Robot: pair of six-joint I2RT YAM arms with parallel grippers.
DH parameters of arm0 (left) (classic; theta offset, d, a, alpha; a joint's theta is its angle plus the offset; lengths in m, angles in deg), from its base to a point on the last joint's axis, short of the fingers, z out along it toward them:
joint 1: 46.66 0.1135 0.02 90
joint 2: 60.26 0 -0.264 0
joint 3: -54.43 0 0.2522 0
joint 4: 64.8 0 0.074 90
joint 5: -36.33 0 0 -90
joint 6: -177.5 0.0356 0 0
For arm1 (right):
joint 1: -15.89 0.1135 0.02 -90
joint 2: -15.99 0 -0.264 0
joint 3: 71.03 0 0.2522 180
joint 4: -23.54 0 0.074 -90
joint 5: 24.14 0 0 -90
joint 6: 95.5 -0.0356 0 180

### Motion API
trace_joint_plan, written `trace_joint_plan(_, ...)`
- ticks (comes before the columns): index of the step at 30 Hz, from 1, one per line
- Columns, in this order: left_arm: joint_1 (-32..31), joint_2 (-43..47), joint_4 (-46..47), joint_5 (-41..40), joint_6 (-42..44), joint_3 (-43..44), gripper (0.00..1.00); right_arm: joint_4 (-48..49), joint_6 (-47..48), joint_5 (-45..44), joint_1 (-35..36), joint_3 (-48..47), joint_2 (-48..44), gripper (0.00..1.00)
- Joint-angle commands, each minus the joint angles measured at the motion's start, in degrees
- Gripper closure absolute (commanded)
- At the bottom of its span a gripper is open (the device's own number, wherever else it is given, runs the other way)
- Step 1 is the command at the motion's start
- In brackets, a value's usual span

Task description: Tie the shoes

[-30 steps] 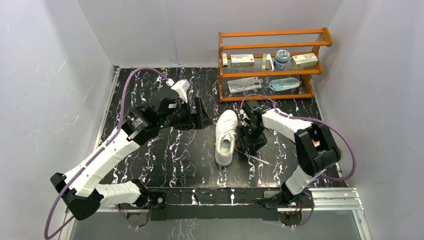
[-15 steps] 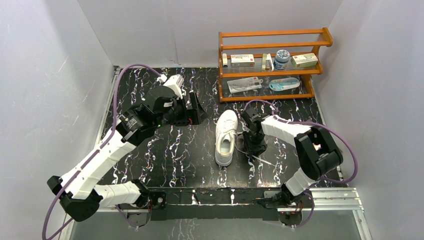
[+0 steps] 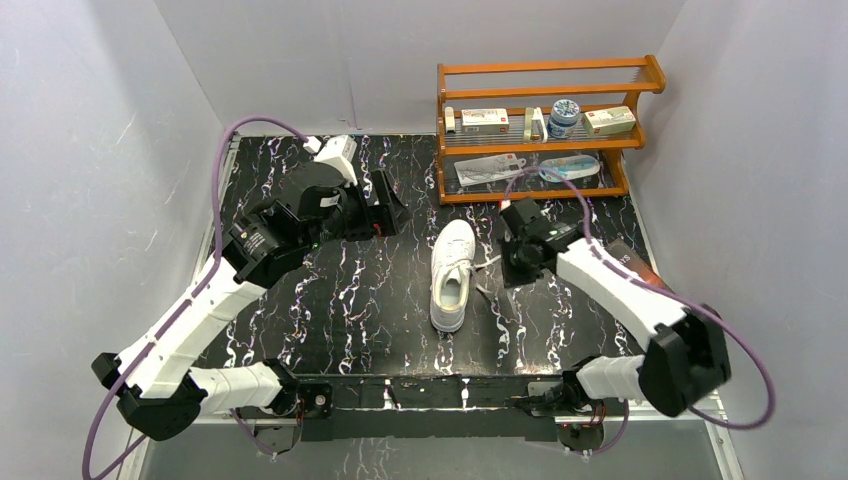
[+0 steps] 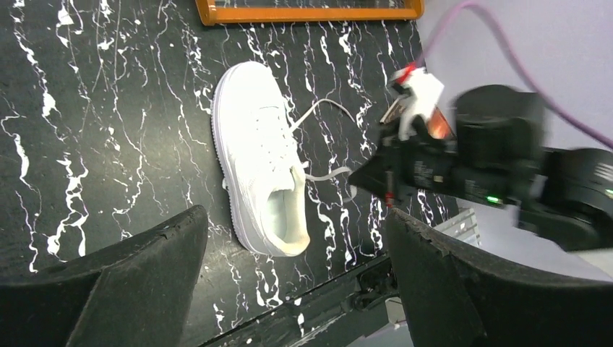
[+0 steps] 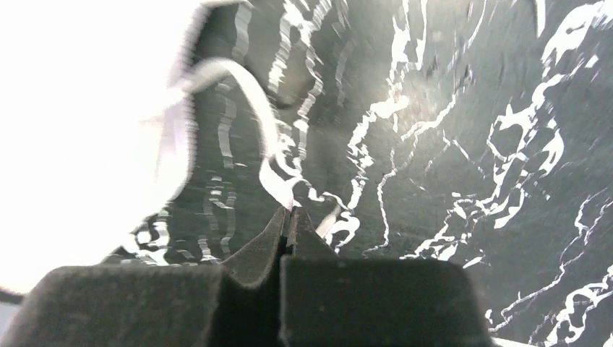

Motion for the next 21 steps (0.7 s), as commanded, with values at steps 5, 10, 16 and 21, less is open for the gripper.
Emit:
trace_joint_plan(5,0.37,1.71,-1.63,-4.97,-0.50,0.82,0.10,9.46,-2.04,20.44,0.11,-18.99,-7.48,1.00)
trace_joint_plan(10,0.41,3.73,-3.66,-6.81,-0.08,0.73,0.10,28.86,-13.51,34.45,2.51,-18.73,-1.08,1.00)
trace_joint_plan(16,0.35,6.32,-6.42,-8.11,-0.32,0.84,0.10,48.15,-21.95,26.92,8.58,-16.72,6.84,1.00)
trace_joint_plan(21,0.39,8.00,-6.10,-8.03,-1.91,-0.79,0.10,49.84,-20.85,12.77,13.59,-19.94,16.66,1.00)
